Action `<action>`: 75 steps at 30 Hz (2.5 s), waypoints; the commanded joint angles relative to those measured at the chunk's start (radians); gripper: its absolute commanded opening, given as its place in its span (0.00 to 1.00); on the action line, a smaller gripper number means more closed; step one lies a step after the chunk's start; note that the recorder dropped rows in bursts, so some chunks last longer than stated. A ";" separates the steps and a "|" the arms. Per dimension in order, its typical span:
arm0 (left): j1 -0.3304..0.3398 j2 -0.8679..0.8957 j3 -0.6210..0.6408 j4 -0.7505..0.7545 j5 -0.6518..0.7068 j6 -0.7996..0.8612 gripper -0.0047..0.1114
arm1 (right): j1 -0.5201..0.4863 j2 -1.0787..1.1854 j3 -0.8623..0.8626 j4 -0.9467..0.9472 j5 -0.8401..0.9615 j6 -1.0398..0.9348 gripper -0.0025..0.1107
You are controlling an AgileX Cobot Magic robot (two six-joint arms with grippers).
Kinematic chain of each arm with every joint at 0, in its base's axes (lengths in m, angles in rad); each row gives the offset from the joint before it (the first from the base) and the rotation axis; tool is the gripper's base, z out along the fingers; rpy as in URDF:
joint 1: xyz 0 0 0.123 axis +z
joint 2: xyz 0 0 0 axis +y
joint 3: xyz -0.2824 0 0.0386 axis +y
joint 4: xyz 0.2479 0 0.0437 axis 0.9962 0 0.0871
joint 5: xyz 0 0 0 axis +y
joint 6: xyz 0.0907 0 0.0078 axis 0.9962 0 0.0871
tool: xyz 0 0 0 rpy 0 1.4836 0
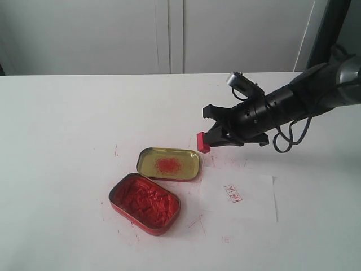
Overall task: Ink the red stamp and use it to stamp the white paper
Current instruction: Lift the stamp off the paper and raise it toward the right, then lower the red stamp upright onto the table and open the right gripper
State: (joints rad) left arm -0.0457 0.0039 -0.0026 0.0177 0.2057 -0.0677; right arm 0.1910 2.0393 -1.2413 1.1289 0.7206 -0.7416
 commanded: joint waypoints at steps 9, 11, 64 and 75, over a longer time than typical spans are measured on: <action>0.003 -0.004 0.003 -0.001 -0.004 -0.003 0.04 | -0.067 0.078 -0.019 0.119 0.016 -0.050 0.02; 0.003 -0.004 0.003 -0.001 -0.004 -0.003 0.04 | -0.067 0.090 -0.019 0.150 0.026 -0.061 0.02; 0.003 -0.004 0.003 -0.001 -0.004 -0.003 0.04 | -0.155 0.123 0.010 0.235 0.051 -0.037 0.35; 0.003 -0.004 0.003 -0.001 -0.004 -0.003 0.04 | -0.198 0.097 0.010 0.166 0.016 0.021 0.40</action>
State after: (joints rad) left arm -0.0457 0.0039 -0.0026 0.0177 0.2057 -0.0677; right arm 0.0113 2.1572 -1.2360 1.3274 0.7544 -0.7372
